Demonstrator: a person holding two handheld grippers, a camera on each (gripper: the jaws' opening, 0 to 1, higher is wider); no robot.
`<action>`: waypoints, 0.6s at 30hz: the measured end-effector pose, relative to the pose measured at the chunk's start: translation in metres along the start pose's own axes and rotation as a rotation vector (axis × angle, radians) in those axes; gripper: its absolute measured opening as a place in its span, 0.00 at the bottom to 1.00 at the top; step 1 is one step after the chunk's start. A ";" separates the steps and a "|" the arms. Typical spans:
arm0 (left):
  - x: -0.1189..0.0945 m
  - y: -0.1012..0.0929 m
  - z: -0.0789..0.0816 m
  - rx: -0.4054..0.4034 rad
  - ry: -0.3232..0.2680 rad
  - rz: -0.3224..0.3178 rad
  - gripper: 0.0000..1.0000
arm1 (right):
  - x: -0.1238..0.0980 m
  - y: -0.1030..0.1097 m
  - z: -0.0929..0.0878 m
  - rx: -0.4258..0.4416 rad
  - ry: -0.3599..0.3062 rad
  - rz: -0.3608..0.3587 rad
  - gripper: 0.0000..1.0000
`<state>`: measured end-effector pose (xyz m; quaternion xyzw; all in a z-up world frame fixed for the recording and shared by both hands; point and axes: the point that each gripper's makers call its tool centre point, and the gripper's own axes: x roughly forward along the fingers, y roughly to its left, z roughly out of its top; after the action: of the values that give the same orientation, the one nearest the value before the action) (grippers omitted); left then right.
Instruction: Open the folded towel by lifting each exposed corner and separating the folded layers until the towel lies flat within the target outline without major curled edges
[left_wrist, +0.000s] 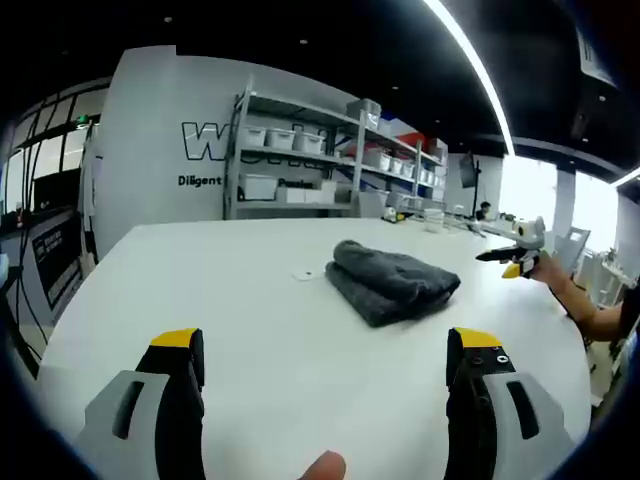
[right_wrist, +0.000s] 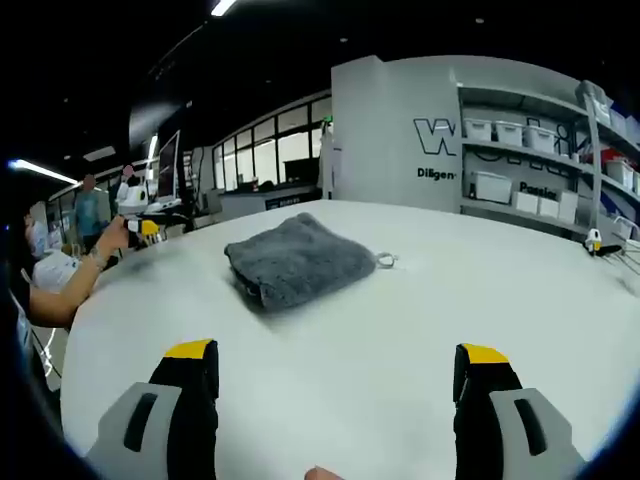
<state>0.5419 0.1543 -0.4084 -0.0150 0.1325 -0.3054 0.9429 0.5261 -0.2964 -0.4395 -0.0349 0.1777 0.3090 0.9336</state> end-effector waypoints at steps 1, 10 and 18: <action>0.000 0.000 0.000 0.001 0.001 0.000 1.00 | 0.000 0.000 0.000 0.001 0.001 0.000 1.00; 0.001 0.001 -0.002 -0.002 0.006 0.001 1.00 | 0.001 0.003 -0.003 -0.002 0.010 0.004 1.00; 0.001 0.001 -0.002 -0.005 0.008 -0.002 1.00 | 0.001 0.004 -0.004 -0.005 0.016 0.008 1.00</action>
<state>0.5425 0.1544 -0.4105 -0.0165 0.1369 -0.3062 0.9419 0.5232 -0.2928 -0.4439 -0.0388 0.1846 0.3128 0.9309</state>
